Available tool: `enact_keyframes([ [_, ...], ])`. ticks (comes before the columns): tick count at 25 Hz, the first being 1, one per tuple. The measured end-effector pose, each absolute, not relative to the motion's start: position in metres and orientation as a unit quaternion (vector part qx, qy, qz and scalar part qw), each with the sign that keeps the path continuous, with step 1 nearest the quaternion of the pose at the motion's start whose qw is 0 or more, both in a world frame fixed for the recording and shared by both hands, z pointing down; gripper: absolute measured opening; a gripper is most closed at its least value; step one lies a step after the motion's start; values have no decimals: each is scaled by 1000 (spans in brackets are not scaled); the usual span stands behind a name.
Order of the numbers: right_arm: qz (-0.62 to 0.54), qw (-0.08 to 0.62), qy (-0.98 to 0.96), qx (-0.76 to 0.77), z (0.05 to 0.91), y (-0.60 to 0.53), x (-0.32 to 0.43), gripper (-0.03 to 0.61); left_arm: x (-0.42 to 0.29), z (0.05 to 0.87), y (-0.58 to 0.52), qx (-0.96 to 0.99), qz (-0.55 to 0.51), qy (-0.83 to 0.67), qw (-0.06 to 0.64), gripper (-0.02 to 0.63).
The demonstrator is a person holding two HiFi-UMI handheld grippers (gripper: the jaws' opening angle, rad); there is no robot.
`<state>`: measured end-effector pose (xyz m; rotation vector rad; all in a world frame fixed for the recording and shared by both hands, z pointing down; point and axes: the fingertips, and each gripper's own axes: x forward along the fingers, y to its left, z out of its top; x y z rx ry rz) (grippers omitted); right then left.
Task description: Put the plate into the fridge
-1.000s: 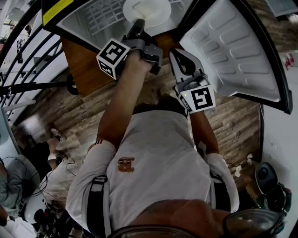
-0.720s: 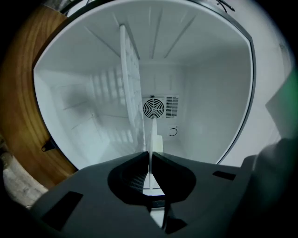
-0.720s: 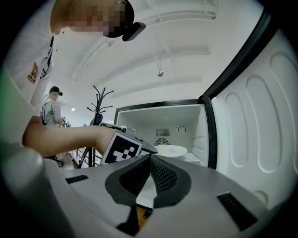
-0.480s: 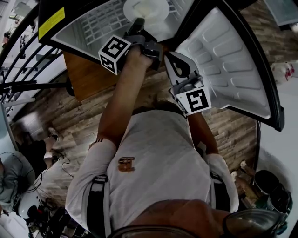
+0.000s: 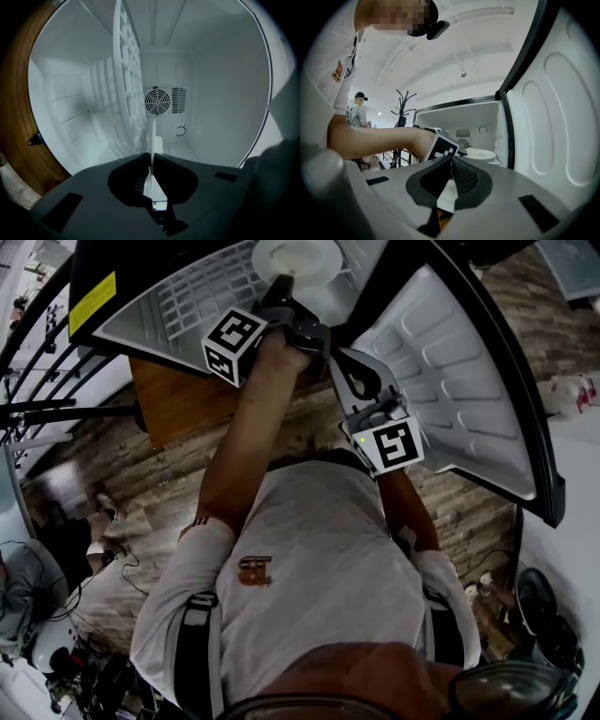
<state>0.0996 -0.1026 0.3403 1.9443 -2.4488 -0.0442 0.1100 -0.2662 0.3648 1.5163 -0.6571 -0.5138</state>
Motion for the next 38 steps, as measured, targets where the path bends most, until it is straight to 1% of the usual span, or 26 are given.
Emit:
enact_keyframes([
  [13, -11, -9, -793, 609, 339, -101, 109, 34, 115, 357, -267, 657, -228, -306, 651, 28],
  [18, 3, -4, -796, 605, 346, -100, 112, 34, 117, 354, -267, 662, -218, -308, 648, 37],
  [21, -4, -17, -798, 603, 342, -101, 114, 34, 120, 352, -266, 667, -206, -303, 649, 65],
  [24, 9, -5, -801, 599, 348, -101, 115, 34, 121, 352, -265, 666, -201, -298, 653, 95],
  [38, 17, -12, -807, 590, 356, -106, 116, 34, 122, 357, -258, 677, -192, -284, 651, 124],
])
